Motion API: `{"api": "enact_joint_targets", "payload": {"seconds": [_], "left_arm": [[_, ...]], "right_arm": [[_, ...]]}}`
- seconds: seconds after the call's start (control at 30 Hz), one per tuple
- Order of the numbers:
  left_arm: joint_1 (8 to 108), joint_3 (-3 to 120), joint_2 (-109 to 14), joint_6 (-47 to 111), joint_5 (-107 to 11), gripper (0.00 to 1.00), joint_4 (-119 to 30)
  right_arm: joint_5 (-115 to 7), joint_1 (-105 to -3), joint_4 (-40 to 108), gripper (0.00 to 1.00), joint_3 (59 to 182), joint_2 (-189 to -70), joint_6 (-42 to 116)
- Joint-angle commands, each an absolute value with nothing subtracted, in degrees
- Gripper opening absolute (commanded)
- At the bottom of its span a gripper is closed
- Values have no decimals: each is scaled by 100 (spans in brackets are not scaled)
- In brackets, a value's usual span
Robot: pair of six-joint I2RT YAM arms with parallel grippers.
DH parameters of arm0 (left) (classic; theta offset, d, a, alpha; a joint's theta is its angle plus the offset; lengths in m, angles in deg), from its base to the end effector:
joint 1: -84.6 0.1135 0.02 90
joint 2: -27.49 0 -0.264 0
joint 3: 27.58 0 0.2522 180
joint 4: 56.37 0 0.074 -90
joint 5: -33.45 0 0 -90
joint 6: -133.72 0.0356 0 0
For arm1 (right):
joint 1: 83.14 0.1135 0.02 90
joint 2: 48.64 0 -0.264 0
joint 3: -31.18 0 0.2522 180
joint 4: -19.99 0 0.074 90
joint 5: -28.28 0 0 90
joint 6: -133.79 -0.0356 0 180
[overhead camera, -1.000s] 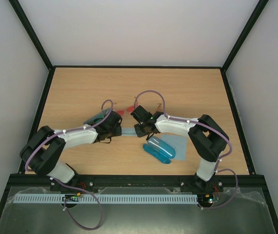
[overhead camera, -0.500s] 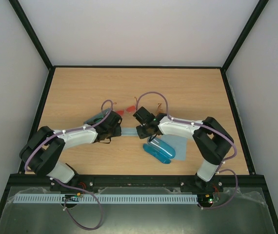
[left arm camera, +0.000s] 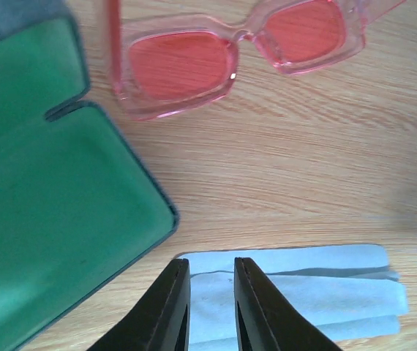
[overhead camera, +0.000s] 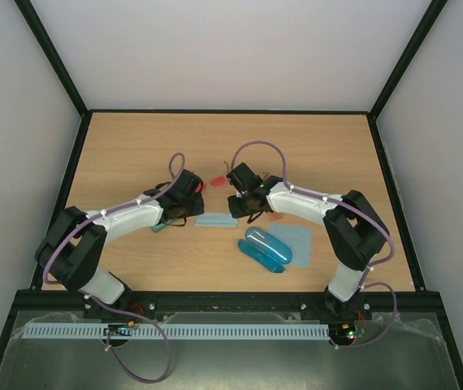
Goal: Organize the sunglasses
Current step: Fold the glasses cleaning cloth at the center of the board.
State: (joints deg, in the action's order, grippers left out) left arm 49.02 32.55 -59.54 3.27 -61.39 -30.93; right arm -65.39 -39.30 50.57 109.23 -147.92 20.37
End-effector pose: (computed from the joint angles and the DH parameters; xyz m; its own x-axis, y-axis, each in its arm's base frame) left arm 0.2442 -0.1710 0.1764 -0.8389 -0.1947 -0.5083 -0.0084 0.9384 -0.3456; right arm 0.2651 0.2514 0.1966 -0.7836 -0.2026 -0.5873 -0.3828 0.9020 0.1996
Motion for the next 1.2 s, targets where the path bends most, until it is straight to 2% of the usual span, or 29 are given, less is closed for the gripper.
{"api": "enact_joint_targets", "payload": {"seconds": [0.0,0.27,1.17], "left_arm": [[4933,3545,-6147,508,-5769,21,-2725],[4918,3492,-6433,662,-5613,11,-2675],[4812,3539,-6803,674,-5839,8,-2667]], "right_arm": [[-6029,-3895,5446,19,11142,-15074,2089],[-5908,-3894,5636,19,11138,-15306,2078],[-6042,-3887,5667,20,11265,-15593,2064]]}}
